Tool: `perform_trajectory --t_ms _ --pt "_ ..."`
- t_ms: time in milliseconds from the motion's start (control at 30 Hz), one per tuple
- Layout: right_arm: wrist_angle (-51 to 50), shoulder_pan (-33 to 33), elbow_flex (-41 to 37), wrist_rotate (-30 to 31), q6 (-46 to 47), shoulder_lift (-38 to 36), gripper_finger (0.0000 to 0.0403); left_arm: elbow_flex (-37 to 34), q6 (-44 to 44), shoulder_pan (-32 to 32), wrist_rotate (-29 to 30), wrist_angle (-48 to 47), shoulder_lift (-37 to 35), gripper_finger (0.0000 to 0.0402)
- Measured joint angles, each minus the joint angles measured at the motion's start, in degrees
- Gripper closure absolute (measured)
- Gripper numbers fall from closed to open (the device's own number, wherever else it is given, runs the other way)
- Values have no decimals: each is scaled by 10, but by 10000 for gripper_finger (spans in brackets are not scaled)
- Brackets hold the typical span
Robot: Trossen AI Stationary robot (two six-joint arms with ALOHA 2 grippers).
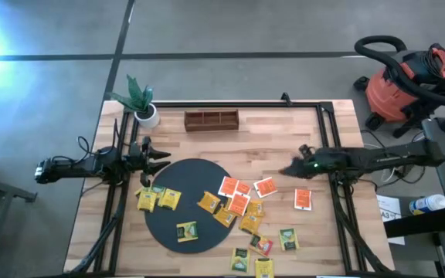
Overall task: Pick & Place Tea
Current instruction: Put the white tea bag into the right section of the wooden organizer
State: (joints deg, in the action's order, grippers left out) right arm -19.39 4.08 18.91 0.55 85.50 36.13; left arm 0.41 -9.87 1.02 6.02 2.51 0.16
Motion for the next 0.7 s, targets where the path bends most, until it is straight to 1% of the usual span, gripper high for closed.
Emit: perform_trajectory --t_ms 100,200,300,367,433,500,567,633,700 --pt "-176 15 86 -31 -31 92 236 0 0 0 0 0 0 257" --pt "-280 40 149 -57 -86 178 236 0 0 0 0 0 0 257" --pt "-296 91 201 -53 -163 249 236 0 0 0 0 0 0 257" --pt "-298 143 233 -23 -211 289 236 0 0 0 0 0 0 257" --pt "-308 204 261 20 -238 322 236 0 0 0 0 0 0 257" --pt "-341 264 282 71 -238 349 236 0 0 0 0 0 0 257" --pt "-389 321 298 98 -218 379 236 0 0 0 0 0 0 257" --pt "-428 364 305 92 -191 407 236 0 0 0 0 0 0 257" --pt "-444 391 314 61 -157 430 236 0 0 0 0 0 0 257"
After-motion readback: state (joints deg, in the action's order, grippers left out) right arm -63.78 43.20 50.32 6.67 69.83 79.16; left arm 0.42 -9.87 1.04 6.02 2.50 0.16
